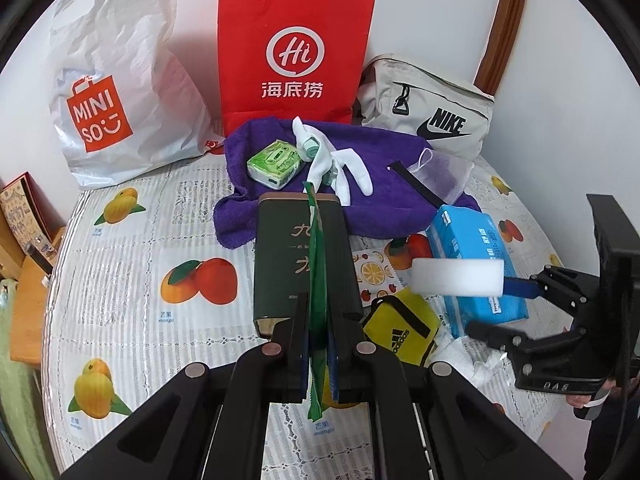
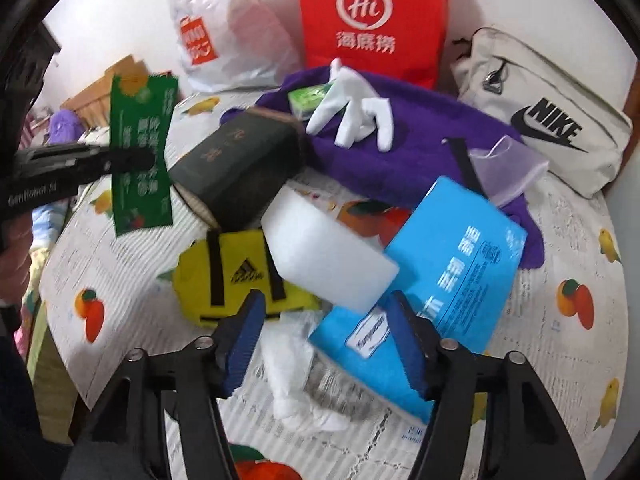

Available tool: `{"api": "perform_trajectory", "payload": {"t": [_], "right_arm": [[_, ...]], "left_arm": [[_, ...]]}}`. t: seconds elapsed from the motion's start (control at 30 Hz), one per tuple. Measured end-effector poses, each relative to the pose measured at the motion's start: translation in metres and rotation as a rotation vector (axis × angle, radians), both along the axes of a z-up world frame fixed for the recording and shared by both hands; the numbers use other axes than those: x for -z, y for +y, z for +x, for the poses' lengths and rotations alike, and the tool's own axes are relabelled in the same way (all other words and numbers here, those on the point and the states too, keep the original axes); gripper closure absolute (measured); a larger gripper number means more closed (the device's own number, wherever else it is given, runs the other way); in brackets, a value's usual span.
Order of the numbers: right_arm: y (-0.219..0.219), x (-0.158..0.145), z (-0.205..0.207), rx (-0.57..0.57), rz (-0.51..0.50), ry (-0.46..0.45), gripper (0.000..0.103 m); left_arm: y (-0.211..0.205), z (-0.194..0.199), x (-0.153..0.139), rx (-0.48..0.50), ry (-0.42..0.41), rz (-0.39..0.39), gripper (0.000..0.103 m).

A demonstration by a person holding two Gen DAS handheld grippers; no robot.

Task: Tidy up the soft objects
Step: 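Lift the green pack with the left tool while the right tool carries the block toward the towel, then lower the green pack and white block onto the purple towel and open both tools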

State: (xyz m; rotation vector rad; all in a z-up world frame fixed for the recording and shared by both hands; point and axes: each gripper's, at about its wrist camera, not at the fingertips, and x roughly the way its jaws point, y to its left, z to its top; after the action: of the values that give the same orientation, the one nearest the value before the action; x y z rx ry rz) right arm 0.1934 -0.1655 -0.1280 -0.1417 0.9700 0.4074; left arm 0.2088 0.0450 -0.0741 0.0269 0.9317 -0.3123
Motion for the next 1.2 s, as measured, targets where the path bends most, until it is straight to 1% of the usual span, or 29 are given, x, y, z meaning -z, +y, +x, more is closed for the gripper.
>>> {"api": "perform_trajectory", "payload": {"t": [0.1, 0.2, 0.43, 0.5, 0.6, 0.77, 0.9, 0.93, 0.97, 1.03, 1.13, 1.2], "right_arm": [[0.003, -0.002, 0.003, -0.004, 0.012, -0.013, 0.041], [0.008, 0.001, 0.01, -0.003, -0.027, -0.023, 0.041], [0.014, 0.001, 0.032, 0.007, -0.053, -0.04, 0.041], [0.013, 0.0, 0.039, 0.016, -0.042, -0.038, 0.041], [0.008, -0.001, 0.049, 0.059, -0.032, -0.033, 0.041], [0.002, -0.002, 0.068, 0.124, 0.028, -0.019, 0.041], [0.006, 0.002, 0.079, 0.143, 0.041, -0.011, 0.041], [0.007, 0.003, 0.081, 0.144, 0.046, -0.006, 0.045], [0.009, 0.004, 0.084, 0.142, 0.053, 0.002, 0.055], [0.011, 0.008, 0.088, 0.137, 0.06, 0.018, 0.063], [0.012, 0.009, 0.092, 0.146, 0.08, 0.027, 0.061], [0.009, 0.009, 0.096, 0.162, 0.124, 0.044, 0.057]], "left_arm": [[0.002, 0.001, 0.002, -0.004, 0.003, 0.0, 0.095], [0.003, 0.002, 0.003, -0.002, 0.006, -0.002, 0.095], [0.003, 0.004, 0.005, -0.001, 0.009, -0.006, 0.095], [0.005, 0.005, 0.005, -0.004, 0.009, -0.01, 0.095], [0.007, 0.005, 0.004, -0.004, 0.003, -0.014, 0.095], [0.009, 0.007, 0.003, 0.0, -0.001, -0.017, 0.095], [0.011, 0.01, 0.004, -0.001, 0.002, -0.025, 0.095], [0.011, 0.011, 0.005, -0.001, 0.003, -0.029, 0.095], [0.012, 0.012, 0.005, 0.001, 0.003, -0.031, 0.095], [0.012, 0.013, 0.004, 0.002, 0.002, -0.028, 0.095], [0.013, 0.014, 0.003, 0.002, -0.001, -0.027, 0.095], [0.012, 0.014, 0.003, 0.005, -0.001, -0.024, 0.095]]}}
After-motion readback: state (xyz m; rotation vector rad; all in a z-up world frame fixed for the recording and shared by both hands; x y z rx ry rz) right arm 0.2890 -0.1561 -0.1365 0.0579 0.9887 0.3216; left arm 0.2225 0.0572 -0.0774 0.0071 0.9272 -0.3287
